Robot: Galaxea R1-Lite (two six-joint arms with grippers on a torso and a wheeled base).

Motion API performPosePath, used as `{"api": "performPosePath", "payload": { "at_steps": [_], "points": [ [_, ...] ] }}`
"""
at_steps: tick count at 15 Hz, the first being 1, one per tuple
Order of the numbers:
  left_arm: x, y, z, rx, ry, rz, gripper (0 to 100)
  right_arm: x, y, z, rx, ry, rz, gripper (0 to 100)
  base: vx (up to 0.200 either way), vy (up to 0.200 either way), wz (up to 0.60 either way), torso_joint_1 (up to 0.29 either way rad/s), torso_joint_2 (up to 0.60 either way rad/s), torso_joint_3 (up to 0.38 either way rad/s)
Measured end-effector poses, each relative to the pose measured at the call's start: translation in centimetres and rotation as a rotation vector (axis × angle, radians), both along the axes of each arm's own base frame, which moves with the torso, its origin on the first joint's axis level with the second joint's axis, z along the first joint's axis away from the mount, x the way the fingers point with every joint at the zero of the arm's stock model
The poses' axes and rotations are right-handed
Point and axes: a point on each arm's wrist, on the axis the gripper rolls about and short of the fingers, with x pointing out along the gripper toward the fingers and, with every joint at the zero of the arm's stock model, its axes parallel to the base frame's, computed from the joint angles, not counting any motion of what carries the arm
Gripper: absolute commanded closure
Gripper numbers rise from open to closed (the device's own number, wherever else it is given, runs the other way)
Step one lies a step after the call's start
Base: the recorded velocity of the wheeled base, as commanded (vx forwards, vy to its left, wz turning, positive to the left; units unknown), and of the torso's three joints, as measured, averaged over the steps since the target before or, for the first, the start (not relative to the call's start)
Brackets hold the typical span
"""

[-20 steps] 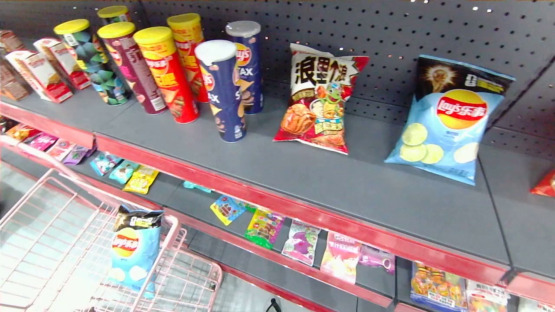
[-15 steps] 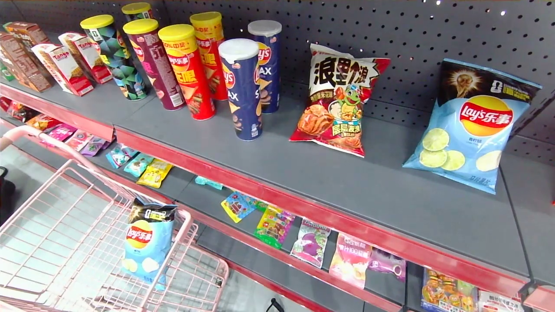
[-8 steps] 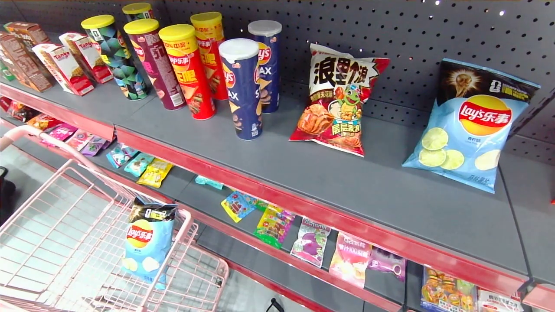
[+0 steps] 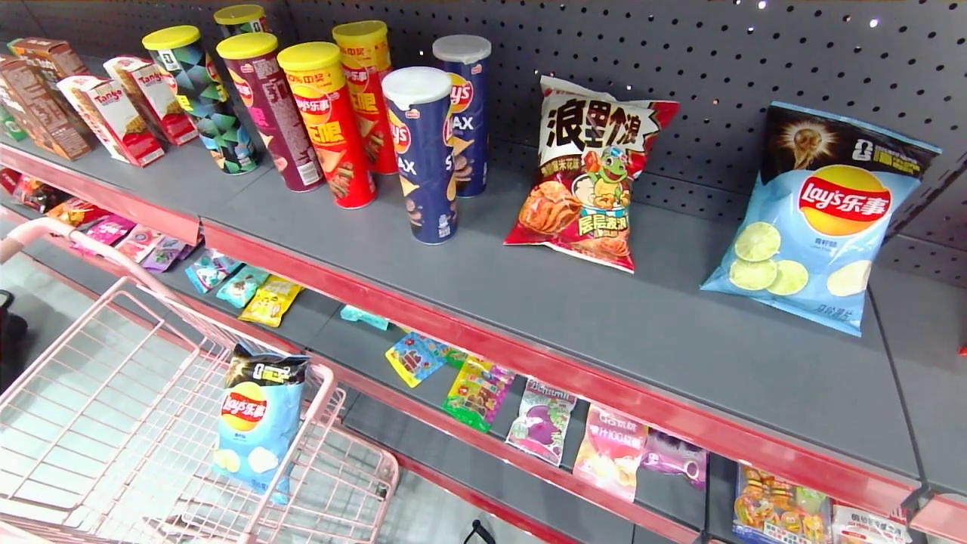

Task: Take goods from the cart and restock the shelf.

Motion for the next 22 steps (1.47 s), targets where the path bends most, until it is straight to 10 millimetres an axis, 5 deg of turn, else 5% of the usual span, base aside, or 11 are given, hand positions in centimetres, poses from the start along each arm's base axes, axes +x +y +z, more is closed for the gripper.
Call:
{"api": "performPosePath", "payload": {
  "at_steps": [2, 4, 10, 14, 18, 22],
  "points": [
    [2.6, 0.1, 3.9, -0.042, 0.203, 0.109, 0, 0.0, 0.0, 0.0, 0.0, 0.0, 0.0, 0, 0.0, 0.0, 0.0, 0.0, 0.0, 0.0],
    [5.7, 0.3, 3.2, -0.09, 0.533, 0.155, 0, 0.0, 0.0, 0.0, 0.0, 0.0, 0.0, 0, 0.0, 0.0, 0.0, 0.0, 0.0, 0.0],
    [16.9, 2.9, -2.3, -0.191, 0.799, 0.129, 0, 0.0, 0.0, 0.0, 0.0, 0.0, 0.0, 0, 0.0, 0.0, 0.0, 0.0, 0.0, 0.0],
    [23.7, 7.6, -7.8, -0.019, 1.002, 0.053, 0, 0.0, 0.0, 0.0, 0.0, 0.0, 0.0, 0, 0.0, 0.0, 0.0, 0.0, 0.0, 0.0],
    [29.6, 11.1, -12.2, 0.022, 0.97, -0.045, 0, 0.0, 0.0, 0.0, 0.0, 0.0, 0.0, 0, 0.0, 0.0, 0.0, 0.0, 0.0, 0.0],
    [33.4, 10.5, -16.5, 0.02, 0.988, -0.203, 0, 0.0, 0.0, 0.0, 0.0, 0.0, 0.0, 0, 0.0, 0.0, 0.0, 0.0, 0.0, 0.0]
  ]
}}
